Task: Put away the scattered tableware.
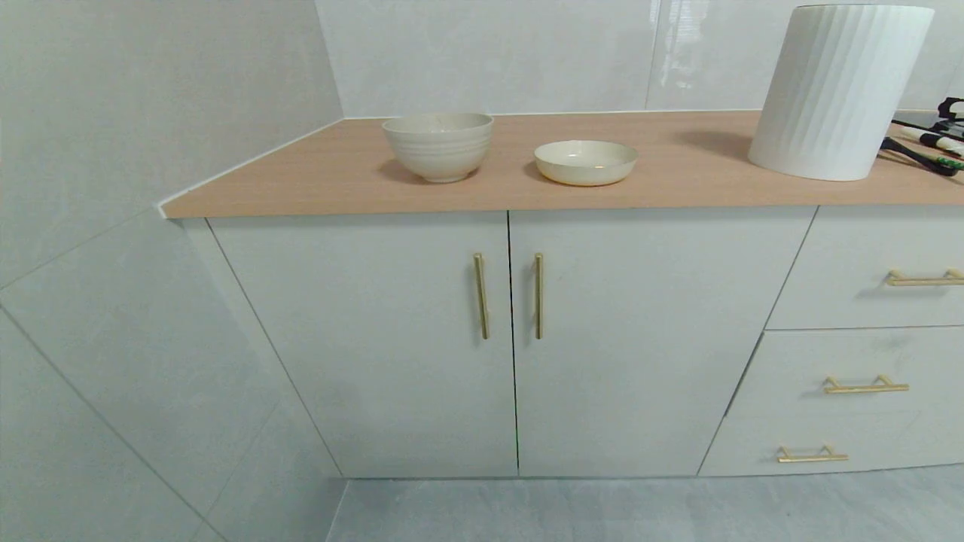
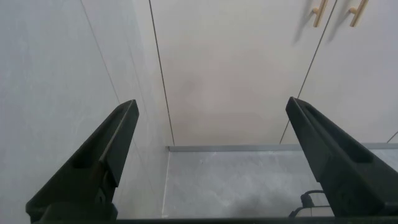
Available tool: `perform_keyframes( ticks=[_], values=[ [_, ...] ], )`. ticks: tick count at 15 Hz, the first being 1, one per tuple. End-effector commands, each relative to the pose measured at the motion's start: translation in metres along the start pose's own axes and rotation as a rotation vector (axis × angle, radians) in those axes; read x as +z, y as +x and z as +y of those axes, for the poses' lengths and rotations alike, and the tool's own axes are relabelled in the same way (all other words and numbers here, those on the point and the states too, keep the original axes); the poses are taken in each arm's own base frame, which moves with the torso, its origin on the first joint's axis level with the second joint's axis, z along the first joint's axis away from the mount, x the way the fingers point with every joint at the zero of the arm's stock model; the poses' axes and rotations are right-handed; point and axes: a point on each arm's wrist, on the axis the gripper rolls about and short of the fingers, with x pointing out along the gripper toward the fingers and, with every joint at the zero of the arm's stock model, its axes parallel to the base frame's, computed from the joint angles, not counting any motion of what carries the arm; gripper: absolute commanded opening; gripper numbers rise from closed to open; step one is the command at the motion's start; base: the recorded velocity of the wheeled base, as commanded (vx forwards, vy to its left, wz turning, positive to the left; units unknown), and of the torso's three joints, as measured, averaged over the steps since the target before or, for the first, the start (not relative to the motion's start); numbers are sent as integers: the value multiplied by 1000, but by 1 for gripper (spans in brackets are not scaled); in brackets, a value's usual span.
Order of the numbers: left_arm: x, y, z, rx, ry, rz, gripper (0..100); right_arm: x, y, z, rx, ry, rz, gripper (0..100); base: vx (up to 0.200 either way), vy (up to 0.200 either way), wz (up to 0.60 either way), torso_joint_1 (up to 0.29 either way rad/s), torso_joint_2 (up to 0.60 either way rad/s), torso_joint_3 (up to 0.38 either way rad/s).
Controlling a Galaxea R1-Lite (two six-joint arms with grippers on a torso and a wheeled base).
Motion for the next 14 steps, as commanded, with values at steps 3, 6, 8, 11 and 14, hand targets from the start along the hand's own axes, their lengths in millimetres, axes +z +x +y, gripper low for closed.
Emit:
perform_keyframes(
  ticks=[3, 6, 8, 11, 14],
  values=[
    [0, 0, 0, 0, 0, 0, 100, 0, 0, 0, 4, -3, 0, 100, 0, 0, 0, 0, 0, 0],
    [0, 0, 0, 0, 0, 0, 100, 78, -8, -1, 84, 36, -108, 100, 0, 0, 0, 0, 0, 0],
    [0, 0, 0, 0, 0, -1, 100, 96, 5, 0, 181, 14, -17, 100, 0, 0, 0, 0, 0, 0],
    [0, 0, 0, 0, 0, 0, 100, 122, 83, 16, 395, 20, 299, 100, 0, 0, 0, 0, 0, 0],
    [0, 0, 0, 0, 0, 0, 100, 143, 160, 56, 574, -7, 386, 100, 0, 0, 0, 0, 0, 0]
  ],
)
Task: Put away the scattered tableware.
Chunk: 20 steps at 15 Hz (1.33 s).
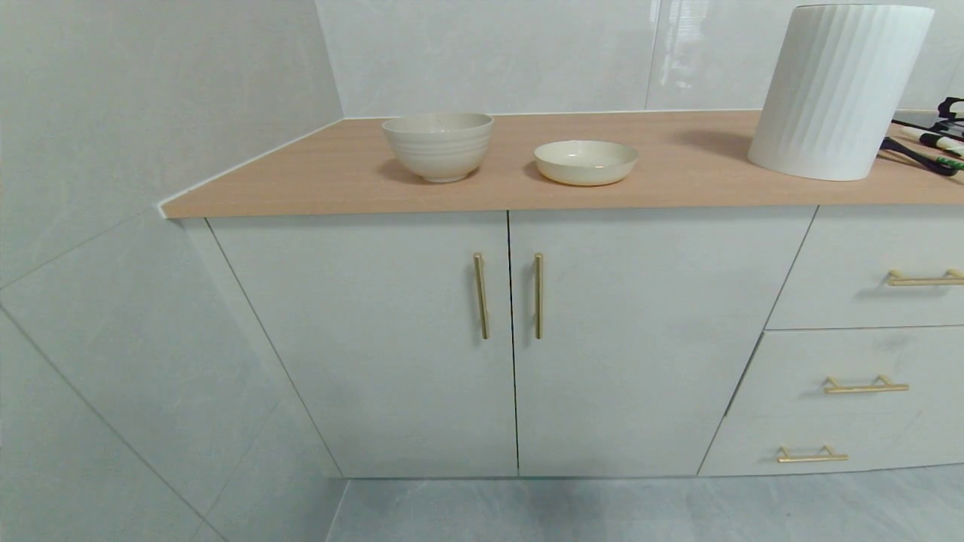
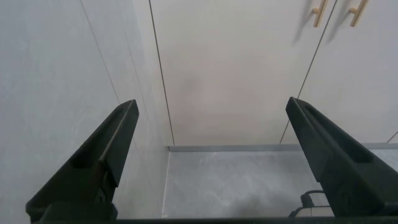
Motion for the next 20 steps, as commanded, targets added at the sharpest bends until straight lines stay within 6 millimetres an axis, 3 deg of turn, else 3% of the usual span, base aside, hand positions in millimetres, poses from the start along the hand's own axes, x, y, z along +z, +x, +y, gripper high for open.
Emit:
perform_keyframes(
  ticks=[1, 4, 7, 10, 14, 20],
  values=[
    [0, 0, 0, 0, 0, 1, 100, 37, 126, 23, 277, -25, 232, 100, 0, 0, 0, 0, 0, 0],
    [0, 0, 0, 0, 0, 1, 100, 25, 214, 68, 379, -70, 303, 100, 0, 0, 0, 0, 0, 0],
    [0, 0, 0, 0, 0, 1, 100, 1, 277, 96, 413, -15, 306, 100, 0, 0, 0, 0, 0, 0],
    [0, 0, 0, 0, 0, 1, 100, -4, 313, 105, 420, 35, 232, 100, 0, 0, 0, 0, 0, 0],
    [0, 0, 0, 0, 0, 1, 100, 5, 357, 117, 415, 158, 180, 100, 0, 0, 0, 0, 0, 0],
    [0, 0, 0, 0, 0, 1, 100, 8, 368, 106, 388, 171, 134, 100, 0, 0, 0, 0, 0, 0]
  ],
)
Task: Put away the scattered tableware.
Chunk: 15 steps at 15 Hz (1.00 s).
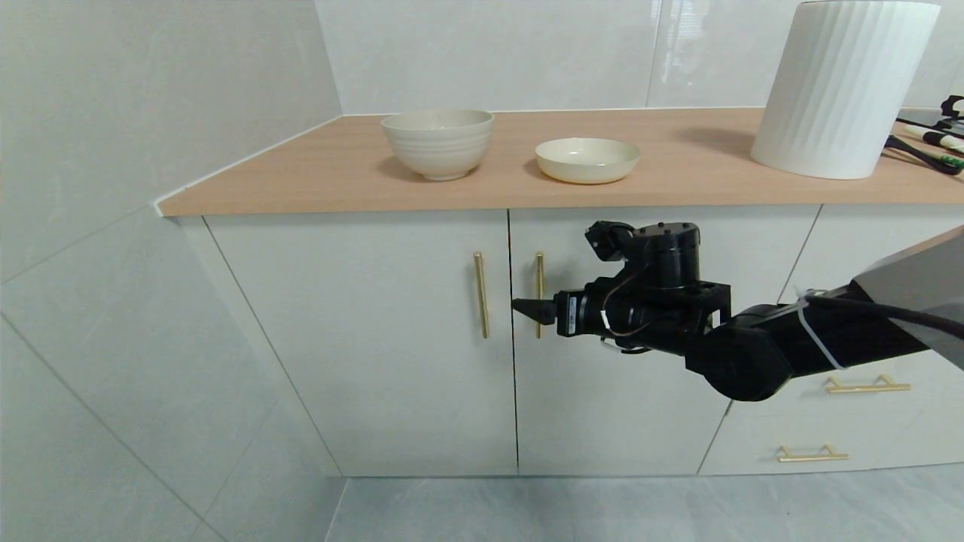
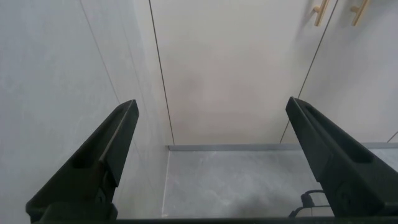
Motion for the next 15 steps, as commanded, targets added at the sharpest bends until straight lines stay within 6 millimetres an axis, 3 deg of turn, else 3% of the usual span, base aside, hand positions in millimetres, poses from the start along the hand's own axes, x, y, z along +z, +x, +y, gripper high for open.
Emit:
perform_keyframes(
  ticks=[1, 9, 12, 15],
  values=[
    [0, 0, 0, 0, 0, 0, 100, -6, 6, -3, -1, 1, 5, 100, 0, 0, 0, 0, 0, 0],
    [0, 0, 0, 0, 0, 1, 100, 2, 18, 7, 47, 86, -88, 100, 0, 0, 0, 0, 0, 0],
    [0, 0, 0, 2, 0, 1, 100, -6, 26, 8, 55, 103, -75, 100, 0, 0, 0, 0, 0, 0],
    [0, 0, 0, -1, 0, 0, 100, -19, 36, 23, 62, 91, -93, 100, 0, 0, 0, 0, 0, 0]
  ],
)
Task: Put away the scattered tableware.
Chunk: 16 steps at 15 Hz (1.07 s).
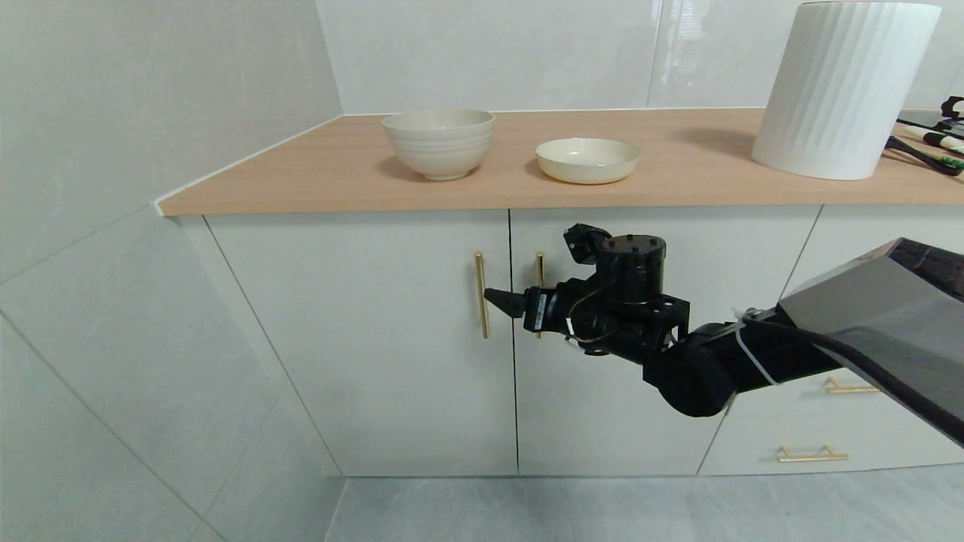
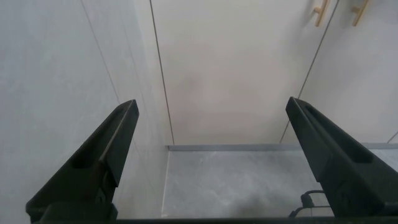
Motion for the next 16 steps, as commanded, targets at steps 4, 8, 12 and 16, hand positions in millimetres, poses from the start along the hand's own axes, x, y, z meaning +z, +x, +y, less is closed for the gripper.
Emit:
perform_keyframes(
  ticks=[4, 8, 12, 16],
  values=[
    [0, 0, 0, 0, 0, 1, 100, -12, 2, 6, 9, 0, 26, 100, 0, 0, 0, 0, 0, 0],
    [0, 0, 0, 0, 0, 1, 100, -12, -11, 10, 32, -3, 15, 100, 0, 0, 0, 0, 0, 0],
    [0, 0, 0, 0, 0, 0, 100, -11, -25, 18, 49, -5, 27, 100, 0, 0, 0, 0, 0, 0],
    [0, 0, 0, 0, 0, 0, 100, -22, -31, 16, 123, 1, 93, 100, 0, 0, 0, 0, 0, 0]
  ],
)
